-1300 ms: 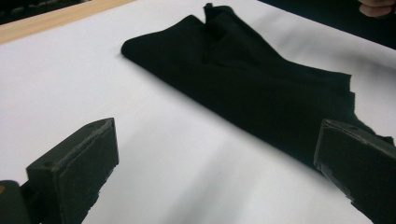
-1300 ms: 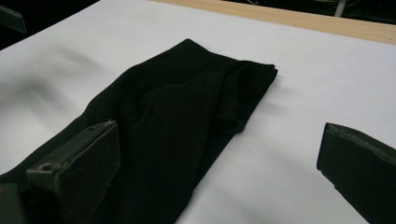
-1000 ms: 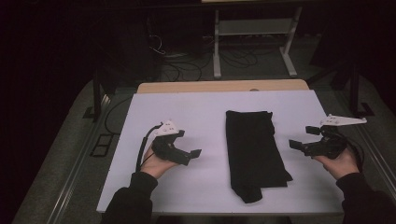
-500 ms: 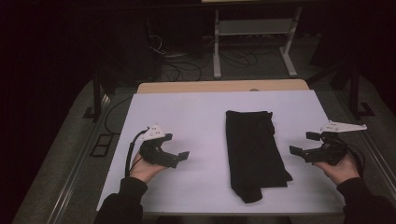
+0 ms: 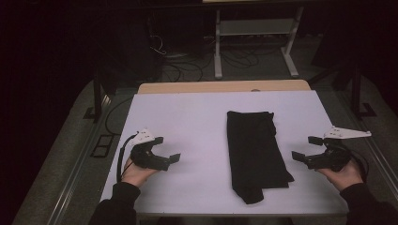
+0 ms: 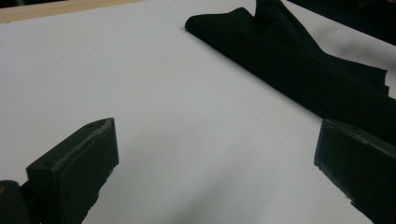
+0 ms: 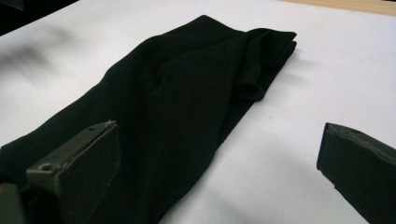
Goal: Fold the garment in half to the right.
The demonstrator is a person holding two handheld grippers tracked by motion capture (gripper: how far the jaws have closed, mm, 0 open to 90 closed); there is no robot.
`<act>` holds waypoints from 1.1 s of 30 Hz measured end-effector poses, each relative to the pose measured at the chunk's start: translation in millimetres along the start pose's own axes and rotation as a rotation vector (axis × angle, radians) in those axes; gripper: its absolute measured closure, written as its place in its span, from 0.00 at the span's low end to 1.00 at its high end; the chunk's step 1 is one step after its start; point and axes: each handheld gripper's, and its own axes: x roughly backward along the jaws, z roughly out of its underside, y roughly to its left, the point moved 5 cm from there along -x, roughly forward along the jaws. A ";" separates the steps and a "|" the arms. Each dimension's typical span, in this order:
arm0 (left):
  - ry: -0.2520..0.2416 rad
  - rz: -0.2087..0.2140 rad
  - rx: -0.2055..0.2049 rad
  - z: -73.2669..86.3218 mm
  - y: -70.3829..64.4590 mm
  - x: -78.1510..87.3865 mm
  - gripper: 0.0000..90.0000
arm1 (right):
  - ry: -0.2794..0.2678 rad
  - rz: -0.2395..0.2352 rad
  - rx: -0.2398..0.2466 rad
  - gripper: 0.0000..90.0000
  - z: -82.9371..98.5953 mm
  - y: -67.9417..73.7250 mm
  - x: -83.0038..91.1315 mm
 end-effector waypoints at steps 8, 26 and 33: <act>-0.017 -0.029 0.019 13.1 10.7 11.3 0.00 | -0.002 -0.002 0.014 0.00 6.3 3.6 1.7; -0.064 -0.119 0.053 34.8 33.6 36.2 0.00 | 0.006 0.000 0.027 0.00 23.3 4.7 4.0; -0.053 -0.154 0.068 46.8 43.2 50.2 0.00 | 0.002 -0.005 0.019 0.00 28.2 5.4 4.5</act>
